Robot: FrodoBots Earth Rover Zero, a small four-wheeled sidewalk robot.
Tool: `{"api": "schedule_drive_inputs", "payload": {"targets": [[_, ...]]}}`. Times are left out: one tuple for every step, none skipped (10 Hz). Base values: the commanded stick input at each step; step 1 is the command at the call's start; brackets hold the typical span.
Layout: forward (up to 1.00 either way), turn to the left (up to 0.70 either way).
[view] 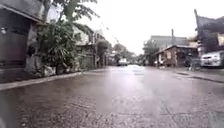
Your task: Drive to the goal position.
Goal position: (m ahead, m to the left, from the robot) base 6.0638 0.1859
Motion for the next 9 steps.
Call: {"api": "schedule_drive_inputs", "payload": {"targets": [[1.00, 0.00], [1.00, 0.00], [1.00, 0.00], [1.00, 0.00], [1.00, 0.00], [1.00, 0.00], [1.00, 0.00], [1.00, 0.00], [1.00, 0.00]]}}
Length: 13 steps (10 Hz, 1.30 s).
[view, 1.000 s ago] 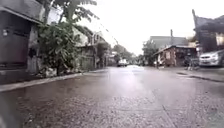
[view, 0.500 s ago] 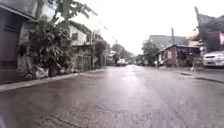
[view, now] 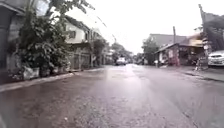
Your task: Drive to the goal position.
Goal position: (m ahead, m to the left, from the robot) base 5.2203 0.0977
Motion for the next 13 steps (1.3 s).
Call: {"api": "schedule_drive_inputs", "payload": {"targets": [[1.00, 0.00], [1.00, 0.00], [1.00, 0.00], [1.00, 0.00], [1.00, 0.00], [1.00, 0.00], [1.00, 0.00], [1.00, 0.00], [1.00, 0.00], [1.00, 0.00], [1.00, -0.04], [1.00, -0.27], [1.00, -0.21]]}}
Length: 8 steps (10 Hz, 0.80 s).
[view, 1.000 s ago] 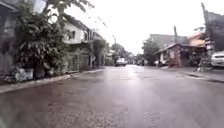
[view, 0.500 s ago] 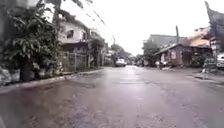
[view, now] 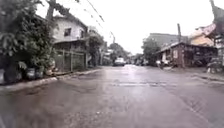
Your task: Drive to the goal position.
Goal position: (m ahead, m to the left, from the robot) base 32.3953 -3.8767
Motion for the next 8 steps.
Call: {"api": "schedule_drive_inputs", "payload": {"targets": [[1.00, 0.00], [1.00, 0.00], [1.00, 0.00], [1.00, 0.00], [1.00, 0.00], [1.00, 0.00], [1.00, 0.00], [1.00, 0.00]]}}
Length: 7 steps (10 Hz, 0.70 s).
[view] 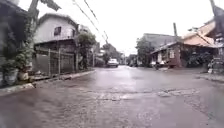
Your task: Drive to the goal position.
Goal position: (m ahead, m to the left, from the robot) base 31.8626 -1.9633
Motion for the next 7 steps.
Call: {"api": "schedule_drive_inputs", "payload": {"targets": [[1.00, 0.00], [1.00, 0.00], [1.00, 0.00], [1.00, 0.00], [1.00, 0.00], [1.00, 0.00], [1.00, 0.00]]}}
